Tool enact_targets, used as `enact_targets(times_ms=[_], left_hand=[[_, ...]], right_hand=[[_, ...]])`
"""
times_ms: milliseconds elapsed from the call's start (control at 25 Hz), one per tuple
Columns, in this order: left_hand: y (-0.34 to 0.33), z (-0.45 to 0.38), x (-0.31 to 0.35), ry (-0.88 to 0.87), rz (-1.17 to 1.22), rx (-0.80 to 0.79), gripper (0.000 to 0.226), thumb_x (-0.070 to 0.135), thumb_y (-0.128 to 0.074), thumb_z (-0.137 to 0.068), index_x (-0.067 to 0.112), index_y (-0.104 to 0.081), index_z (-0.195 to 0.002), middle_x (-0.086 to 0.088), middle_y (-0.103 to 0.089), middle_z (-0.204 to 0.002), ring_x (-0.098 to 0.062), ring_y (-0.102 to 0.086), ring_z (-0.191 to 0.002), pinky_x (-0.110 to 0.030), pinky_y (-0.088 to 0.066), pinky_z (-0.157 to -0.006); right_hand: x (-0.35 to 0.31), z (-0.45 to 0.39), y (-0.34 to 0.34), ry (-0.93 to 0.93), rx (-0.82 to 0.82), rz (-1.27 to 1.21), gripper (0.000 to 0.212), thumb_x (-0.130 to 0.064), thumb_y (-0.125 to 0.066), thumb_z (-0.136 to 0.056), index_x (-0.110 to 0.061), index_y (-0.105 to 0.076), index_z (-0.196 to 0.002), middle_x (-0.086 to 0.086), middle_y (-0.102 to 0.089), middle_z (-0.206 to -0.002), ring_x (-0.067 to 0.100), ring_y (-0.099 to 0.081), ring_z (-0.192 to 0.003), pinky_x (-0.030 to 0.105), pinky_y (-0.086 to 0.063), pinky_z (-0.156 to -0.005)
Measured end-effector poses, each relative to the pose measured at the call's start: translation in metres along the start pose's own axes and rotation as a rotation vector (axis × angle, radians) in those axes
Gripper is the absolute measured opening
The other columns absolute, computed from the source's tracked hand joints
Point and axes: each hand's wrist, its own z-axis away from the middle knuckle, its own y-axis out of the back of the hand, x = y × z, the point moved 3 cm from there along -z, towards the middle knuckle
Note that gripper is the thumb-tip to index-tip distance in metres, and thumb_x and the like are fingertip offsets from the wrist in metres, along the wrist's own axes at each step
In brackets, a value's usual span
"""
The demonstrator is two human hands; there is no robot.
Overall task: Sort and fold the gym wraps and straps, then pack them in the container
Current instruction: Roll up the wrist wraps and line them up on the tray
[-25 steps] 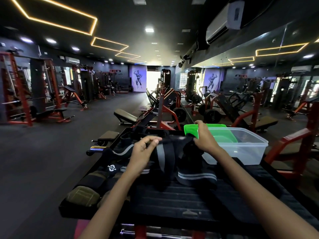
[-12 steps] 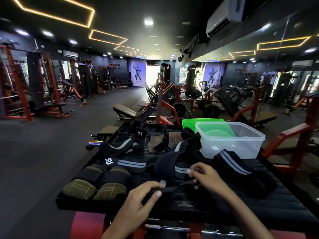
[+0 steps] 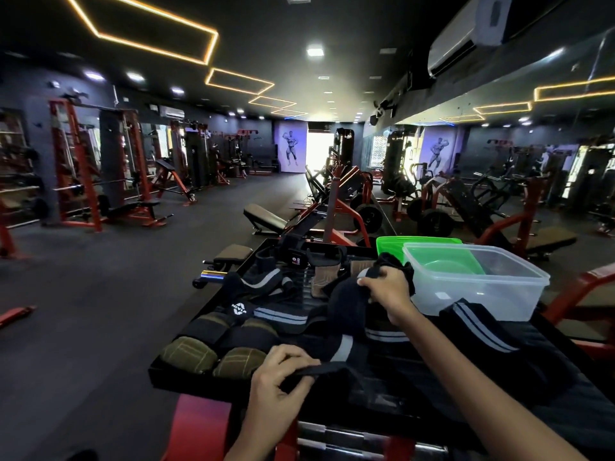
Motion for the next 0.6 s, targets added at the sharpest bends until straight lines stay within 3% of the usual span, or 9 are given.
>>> enact_targets(times_ms=[80,120,200,280,360,400,440,520,600], left_hand=[[-0.002,-0.001,-0.006,0.064,-0.029,0.160,0.012,0.014,-0.072,-0.074,0.026,-0.069,-0.073,0.013,-0.056,-0.069,0.003,-0.056,-0.068,-0.006,-0.042,-0.067],[-0.006,-0.004,-0.009,0.179,-0.011,0.187,0.018,0.009,-0.074,-0.074,0.023,-0.065,-0.067,0.010,-0.055,-0.064,0.004,-0.054,-0.061,-0.008,-0.045,-0.062],[-0.020,-0.013,-0.014,0.548,0.115,0.122,0.021,0.005,-0.074,-0.077,0.016,-0.057,-0.072,-0.007,-0.062,-0.069,-0.008,-0.059,-0.060,-0.031,-0.057,-0.063],[-0.036,-0.022,-0.003,0.823,0.402,0.068,0.027,-0.001,-0.068,-0.080,0.008,-0.044,-0.089,-0.023,-0.059,-0.092,-0.025,-0.065,-0.063,-0.046,-0.058,-0.063],[-0.050,-0.030,0.015,0.965,0.707,0.033,0.044,-0.008,-0.063,-0.082,0.009,-0.035,-0.112,-0.025,-0.056,-0.097,-0.030,-0.066,-0.057,-0.041,-0.058,-0.055],[-0.054,-0.031,0.023,0.999,0.782,0.014,0.054,-0.008,-0.062,-0.083,0.009,-0.031,-0.123,-0.025,-0.058,-0.091,-0.030,-0.066,-0.056,-0.038,-0.057,-0.052],[-0.056,-0.031,0.026,1.017,0.816,-0.012,0.063,-0.007,-0.062,-0.084,0.008,-0.025,-0.133,-0.024,-0.061,-0.082,-0.030,-0.066,-0.055,-0.036,-0.057,-0.051],[-0.057,-0.027,0.027,1.061,0.824,-0.057,0.075,-0.004,-0.061,-0.086,0.009,-0.015,-0.143,-0.022,-0.062,-0.065,-0.030,-0.066,-0.053,-0.036,-0.056,-0.049],[-0.057,-0.024,0.026,1.085,0.792,-0.077,0.070,-0.003,-0.061,-0.086,0.004,-0.020,-0.142,-0.021,-0.063,-0.058,-0.029,-0.065,-0.051,-0.035,-0.056,-0.047]], right_hand=[[-0.031,-0.007,0.009,0.175,0.222,0.111,0.011,-0.006,-0.065,-0.078,0.004,-0.064,-0.077,0.012,-0.061,-0.068,0.023,-0.052,-0.058,0.026,-0.036,-0.046],[-0.049,-0.009,0.015,0.266,0.318,0.153,0.011,-0.007,-0.064,-0.079,0.003,-0.064,-0.078,0.013,-0.062,-0.071,0.023,-0.053,-0.064,0.025,-0.033,-0.048],[-0.081,-0.013,0.017,0.409,0.405,0.192,0.012,-0.007,-0.062,-0.080,0.000,-0.066,-0.089,0.012,-0.065,-0.080,0.022,-0.057,-0.073,0.018,-0.033,-0.053],[-0.097,-0.026,0.006,0.441,0.208,0.314,0.021,-0.015,-0.063,-0.084,-0.004,-0.065,-0.102,0.008,-0.064,-0.088,0.021,-0.057,-0.084,0.023,-0.038,-0.067],[-0.089,-0.028,-0.014,0.252,-0.289,0.399,0.030,-0.029,-0.058,-0.091,-0.006,-0.062,-0.110,0.009,-0.061,-0.093,0.023,-0.056,-0.094,0.031,-0.044,-0.076],[-0.080,-0.024,-0.019,0.171,-0.457,0.473,0.037,-0.030,-0.053,-0.094,-0.002,-0.059,-0.116,0.014,-0.062,-0.103,0.026,-0.056,-0.105,0.035,-0.045,-0.085],[-0.070,-0.021,-0.020,0.187,-0.541,0.602,0.038,-0.027,-0.050,-0.096,0.001,-0.057,-0.121,0.017,-0.061,-0.117,0.028,-0.054,-0.115,0.035,-0.043,-0.093],[-0.051,-0.016,-0.017,0.355,-0.541,0.811,0.032,-0.017,-0.051,-0.095,-0.003,-0.060,-0.122,0.012,-0.060,-0.127,0.024,-0.052,-0.122,0.024,-0.036,-0.096],[-0.032,-0.007,-0.012,0.445,-0.489,0.729,0.031,-0.014,-0.053,-0.093,-0.006,-0.061,-0.121,0.008,-0.061,-0.126,0.019,-0.053,-0.119,0.015,-0.034,-0.090]])
